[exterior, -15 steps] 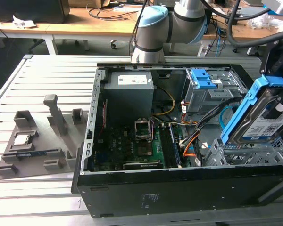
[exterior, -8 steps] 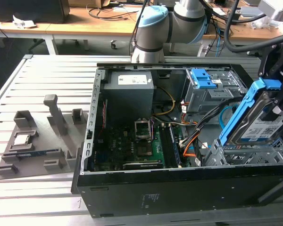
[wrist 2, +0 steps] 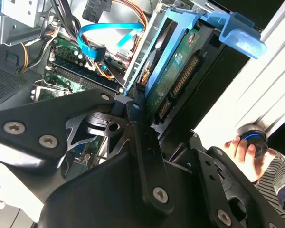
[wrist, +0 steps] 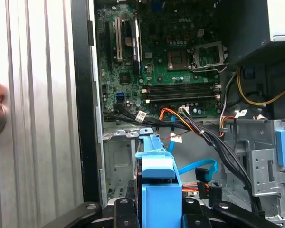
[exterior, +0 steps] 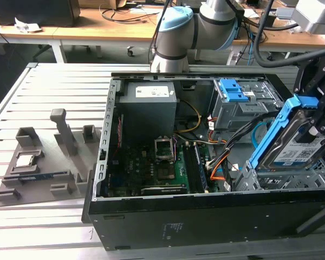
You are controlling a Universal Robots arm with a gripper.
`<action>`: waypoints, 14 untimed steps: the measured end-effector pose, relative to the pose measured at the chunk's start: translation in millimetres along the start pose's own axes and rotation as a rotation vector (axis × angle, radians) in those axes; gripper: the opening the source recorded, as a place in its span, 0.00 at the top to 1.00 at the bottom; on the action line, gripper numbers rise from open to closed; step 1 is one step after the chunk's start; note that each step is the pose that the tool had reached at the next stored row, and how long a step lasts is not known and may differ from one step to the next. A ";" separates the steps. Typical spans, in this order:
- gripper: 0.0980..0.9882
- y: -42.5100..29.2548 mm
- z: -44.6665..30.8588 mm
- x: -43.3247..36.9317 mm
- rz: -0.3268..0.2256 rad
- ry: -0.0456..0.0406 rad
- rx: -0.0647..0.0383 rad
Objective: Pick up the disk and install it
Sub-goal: 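Insert the disk into the insertion slot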
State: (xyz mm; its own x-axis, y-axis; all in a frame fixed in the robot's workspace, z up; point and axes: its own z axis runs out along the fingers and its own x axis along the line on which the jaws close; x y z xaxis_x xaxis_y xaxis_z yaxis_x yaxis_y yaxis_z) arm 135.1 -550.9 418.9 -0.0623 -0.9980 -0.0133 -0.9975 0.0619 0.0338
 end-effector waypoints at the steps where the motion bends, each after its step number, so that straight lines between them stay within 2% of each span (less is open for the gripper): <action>1: 0.70 -0.1 2.6 0.0 0.000 -0.0001 -0.001; 7: 0.70 -0.6 17.5 0.2 0.000 0.0002 -0.007; 14: 0.70 -1.6 35.0 0.4 0.000 0.0003 -0.009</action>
State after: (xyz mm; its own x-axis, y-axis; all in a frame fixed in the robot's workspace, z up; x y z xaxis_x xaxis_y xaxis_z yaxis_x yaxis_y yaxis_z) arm 135.6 -550.9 383.8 -0.0626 -0.9980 -0.0129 -0.9972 0.0620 0.0424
